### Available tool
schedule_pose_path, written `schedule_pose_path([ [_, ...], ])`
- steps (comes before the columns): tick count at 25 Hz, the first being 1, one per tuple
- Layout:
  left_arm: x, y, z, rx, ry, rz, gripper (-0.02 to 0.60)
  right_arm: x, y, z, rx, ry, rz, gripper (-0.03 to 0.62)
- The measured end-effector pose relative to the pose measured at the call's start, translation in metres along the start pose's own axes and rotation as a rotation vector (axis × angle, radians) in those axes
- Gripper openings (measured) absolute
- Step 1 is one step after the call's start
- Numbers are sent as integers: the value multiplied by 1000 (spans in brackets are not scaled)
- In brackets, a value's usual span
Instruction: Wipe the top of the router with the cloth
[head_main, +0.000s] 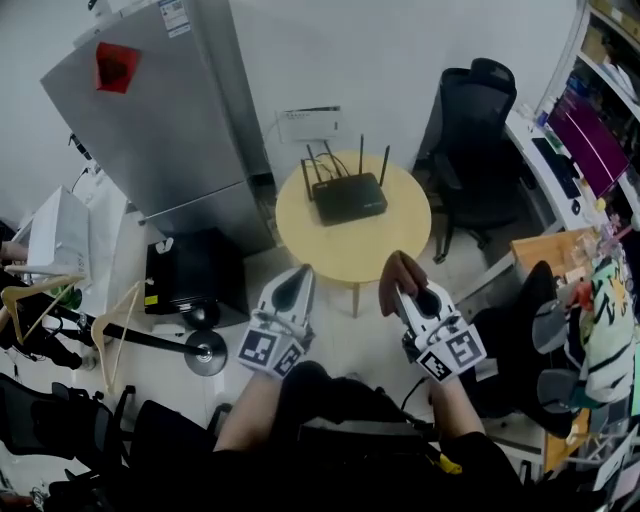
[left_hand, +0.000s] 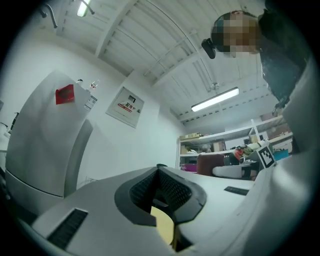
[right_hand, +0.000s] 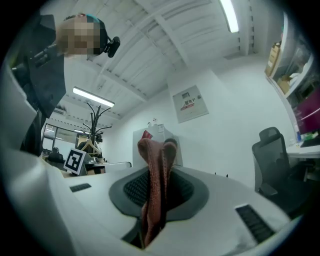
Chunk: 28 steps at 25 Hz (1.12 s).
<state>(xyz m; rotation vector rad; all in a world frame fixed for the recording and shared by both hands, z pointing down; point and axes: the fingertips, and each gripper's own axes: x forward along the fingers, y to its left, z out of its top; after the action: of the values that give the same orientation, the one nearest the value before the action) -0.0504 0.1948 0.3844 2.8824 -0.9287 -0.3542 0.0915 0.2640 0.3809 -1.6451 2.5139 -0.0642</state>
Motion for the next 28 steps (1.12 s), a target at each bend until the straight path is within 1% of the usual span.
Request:
schedule_pose_path([
  [4,27,15,-9,4,21,15,-9,21,-27,-12,47,23,16,64],
  [8,58,50,-13,-7,11,5,-9,63,-49,-22,50,43,17,64],
  [13,95,117,-10,8,-8,-12,-9,142,-76,-28,30,73,-6,64],
  [18,129,182,7,25,-28,-34,-8,215,-94,-26,29,69,-25,64],
  [20,139,197,10,33,-23,-57,-9,237,-96,-28,18,74,-26,64],
  [24,156,216,11,74,5,-94,-8,273,-106,-35,17,101,-27,66],
  [26,161,225,8,62,15,-98,-8,283,-111,-38,15,118,-20,66],
  [28,166,232,6,40,21,-84,-8,290,-118,-39,-1,133,-12,66],
])
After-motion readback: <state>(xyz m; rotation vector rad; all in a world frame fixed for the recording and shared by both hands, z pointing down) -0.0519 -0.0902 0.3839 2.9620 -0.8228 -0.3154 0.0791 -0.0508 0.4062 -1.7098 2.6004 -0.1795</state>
